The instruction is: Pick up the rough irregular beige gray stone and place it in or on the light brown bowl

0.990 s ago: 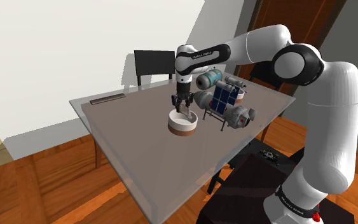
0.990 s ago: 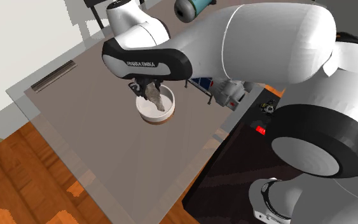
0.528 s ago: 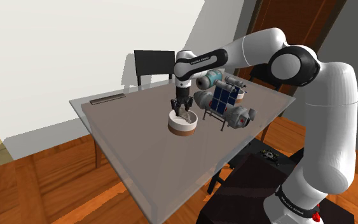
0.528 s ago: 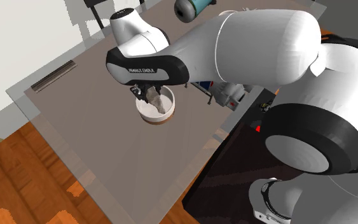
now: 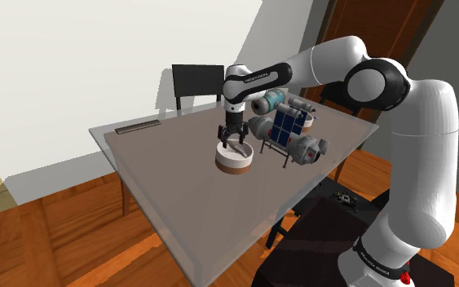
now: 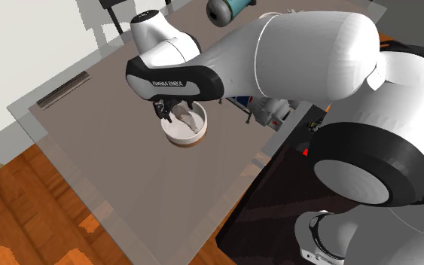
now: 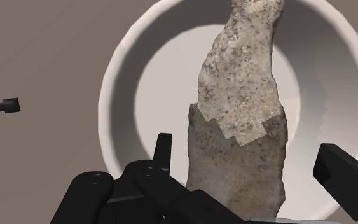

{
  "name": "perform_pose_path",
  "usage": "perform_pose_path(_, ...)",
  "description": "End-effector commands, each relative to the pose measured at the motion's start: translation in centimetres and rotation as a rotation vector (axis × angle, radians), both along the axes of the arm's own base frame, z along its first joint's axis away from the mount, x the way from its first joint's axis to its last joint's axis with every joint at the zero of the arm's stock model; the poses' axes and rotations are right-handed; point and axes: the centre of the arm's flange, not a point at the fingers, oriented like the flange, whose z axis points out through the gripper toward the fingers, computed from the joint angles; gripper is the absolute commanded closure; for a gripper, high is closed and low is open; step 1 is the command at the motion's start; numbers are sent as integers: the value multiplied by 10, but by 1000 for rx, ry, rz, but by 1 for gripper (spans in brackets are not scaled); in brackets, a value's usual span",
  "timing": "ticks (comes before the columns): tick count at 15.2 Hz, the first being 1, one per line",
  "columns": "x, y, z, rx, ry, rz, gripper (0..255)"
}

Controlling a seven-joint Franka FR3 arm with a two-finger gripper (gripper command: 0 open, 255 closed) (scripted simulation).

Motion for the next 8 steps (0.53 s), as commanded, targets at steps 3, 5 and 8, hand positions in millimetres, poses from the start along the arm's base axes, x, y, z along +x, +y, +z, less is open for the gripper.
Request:
perform_pose_path(3,2,-1,13,0,0,0,0)
perform_pose_path(5,7,-3,39,0,0,0,0)
perform_pose_path(8,9,-3,49,0,0,0,0)
